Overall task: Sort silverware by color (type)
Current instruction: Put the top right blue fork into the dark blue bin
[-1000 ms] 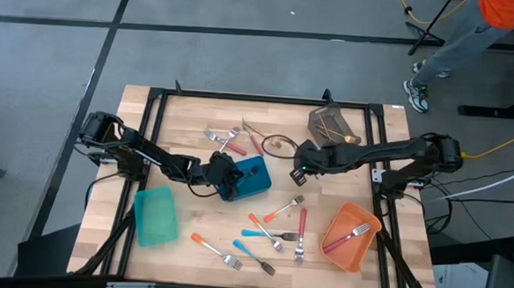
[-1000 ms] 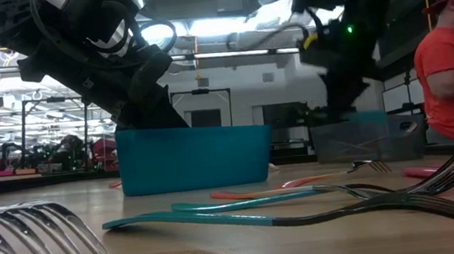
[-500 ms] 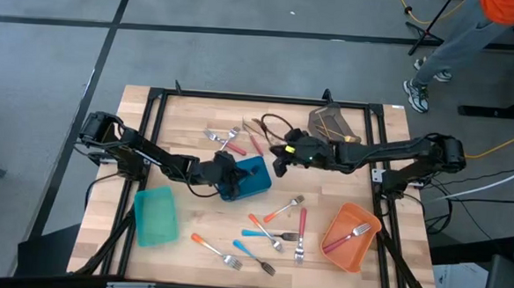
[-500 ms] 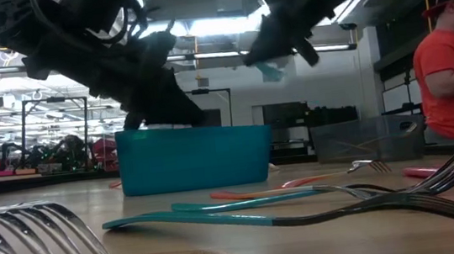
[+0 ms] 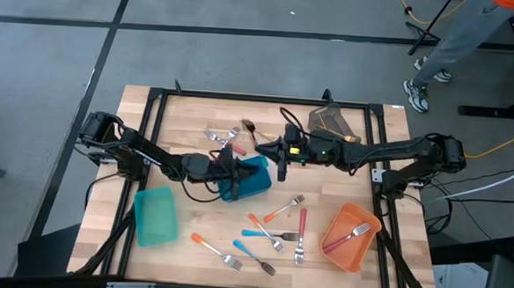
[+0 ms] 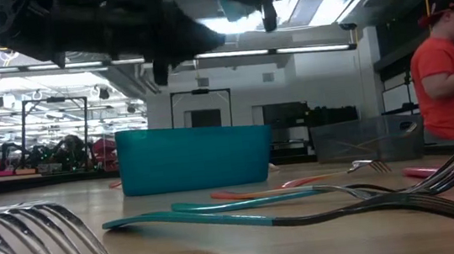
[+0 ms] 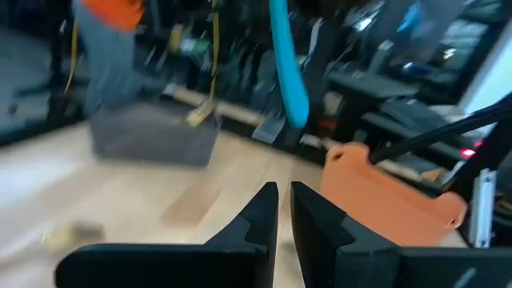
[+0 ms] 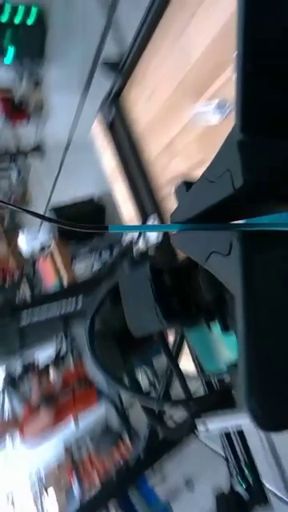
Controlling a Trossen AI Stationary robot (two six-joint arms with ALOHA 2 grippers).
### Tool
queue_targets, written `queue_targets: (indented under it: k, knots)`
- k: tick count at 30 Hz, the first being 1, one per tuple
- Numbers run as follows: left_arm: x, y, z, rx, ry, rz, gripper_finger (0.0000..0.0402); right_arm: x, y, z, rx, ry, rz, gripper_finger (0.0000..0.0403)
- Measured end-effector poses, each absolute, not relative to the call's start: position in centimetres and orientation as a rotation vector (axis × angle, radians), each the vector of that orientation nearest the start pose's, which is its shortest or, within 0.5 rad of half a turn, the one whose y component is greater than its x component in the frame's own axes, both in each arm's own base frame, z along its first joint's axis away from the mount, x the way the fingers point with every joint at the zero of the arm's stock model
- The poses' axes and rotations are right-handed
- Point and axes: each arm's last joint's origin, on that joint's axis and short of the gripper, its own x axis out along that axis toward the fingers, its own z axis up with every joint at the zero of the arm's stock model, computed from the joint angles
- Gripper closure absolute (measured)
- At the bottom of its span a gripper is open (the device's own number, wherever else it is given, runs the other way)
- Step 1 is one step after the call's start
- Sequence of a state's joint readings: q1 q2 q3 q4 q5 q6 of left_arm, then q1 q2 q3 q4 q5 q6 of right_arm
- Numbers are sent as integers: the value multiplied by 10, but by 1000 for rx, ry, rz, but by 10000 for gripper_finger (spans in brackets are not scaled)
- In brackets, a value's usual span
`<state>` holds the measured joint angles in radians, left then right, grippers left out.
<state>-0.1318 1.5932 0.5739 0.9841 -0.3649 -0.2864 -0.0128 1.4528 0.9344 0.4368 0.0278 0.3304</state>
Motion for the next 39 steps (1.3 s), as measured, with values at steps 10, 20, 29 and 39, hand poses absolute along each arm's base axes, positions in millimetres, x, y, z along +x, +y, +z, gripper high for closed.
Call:
queue_targets:
  k: [10, 20, 29, 39]
  knots:
    - [299, -33, 196, -210, -62, 79, 363, 328, 0, 298, 272, 4, 130, 402]
    - [299, -33, 198, -213, -93, 77, 271, 328, 1, 297, 250, 12, 183, 402]
    - [299, -35, 200, -214, -104, 24, 229, 328, 2, 295, 227, 38, 188, 402]
    - [298, -31, 207, -225, -182, 50, 245, 327, 2, 294, 203, 49, 204, 402]
